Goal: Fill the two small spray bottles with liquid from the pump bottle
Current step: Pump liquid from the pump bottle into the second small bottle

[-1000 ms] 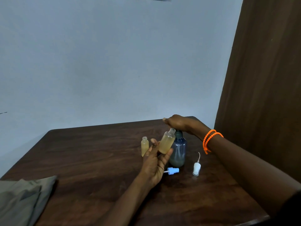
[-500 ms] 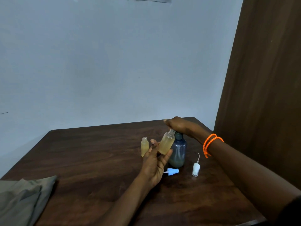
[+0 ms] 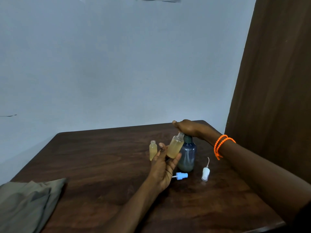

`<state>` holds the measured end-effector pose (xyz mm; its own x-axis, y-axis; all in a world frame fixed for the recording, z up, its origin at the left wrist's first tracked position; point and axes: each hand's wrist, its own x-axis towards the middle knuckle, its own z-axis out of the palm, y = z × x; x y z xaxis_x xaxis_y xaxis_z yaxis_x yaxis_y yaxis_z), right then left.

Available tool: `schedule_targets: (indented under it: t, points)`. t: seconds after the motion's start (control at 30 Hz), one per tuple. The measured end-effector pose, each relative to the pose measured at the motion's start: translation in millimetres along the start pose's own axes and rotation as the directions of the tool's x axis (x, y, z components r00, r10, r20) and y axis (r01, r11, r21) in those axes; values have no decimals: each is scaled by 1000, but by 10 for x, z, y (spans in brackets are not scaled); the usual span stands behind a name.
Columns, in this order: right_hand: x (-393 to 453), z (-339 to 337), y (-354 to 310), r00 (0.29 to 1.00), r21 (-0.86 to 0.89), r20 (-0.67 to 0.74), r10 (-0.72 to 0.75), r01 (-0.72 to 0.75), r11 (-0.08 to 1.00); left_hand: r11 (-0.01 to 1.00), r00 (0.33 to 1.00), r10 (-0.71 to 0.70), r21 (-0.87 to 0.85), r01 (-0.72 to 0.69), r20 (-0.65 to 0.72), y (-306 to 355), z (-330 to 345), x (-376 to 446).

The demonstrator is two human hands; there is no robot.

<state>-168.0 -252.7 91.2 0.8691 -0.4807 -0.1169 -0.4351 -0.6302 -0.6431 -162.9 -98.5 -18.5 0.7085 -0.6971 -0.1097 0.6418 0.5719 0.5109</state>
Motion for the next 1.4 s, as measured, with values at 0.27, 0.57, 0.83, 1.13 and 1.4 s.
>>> schedule_targets:
  t: [0.27,0.57,0.83,1.13,1.4]
  points:
    - [76,36,38,1000,16,-1,-6,6,1000,1000,1000,1,5,-1,-17,7,-1,33]
    - [24,-14,-33,1000,2,7,16,-16,1000,1000,1000,-4,-21,3,-11,-9,4,-4]
    - [69,17,-2,1000,3,18,19,-19,1000,1000,1000,-17,18,17,-4,-18,-8,27]
    - [76,38,18,1000,-4,8,1,-1,1000,1000,1000,-3,18,3,-29,-5,-20,50]
    - [32,11,-50,1000,-2,-22,-3,3,1000,1000,1000,-10,0,10,-12,0,3,26]
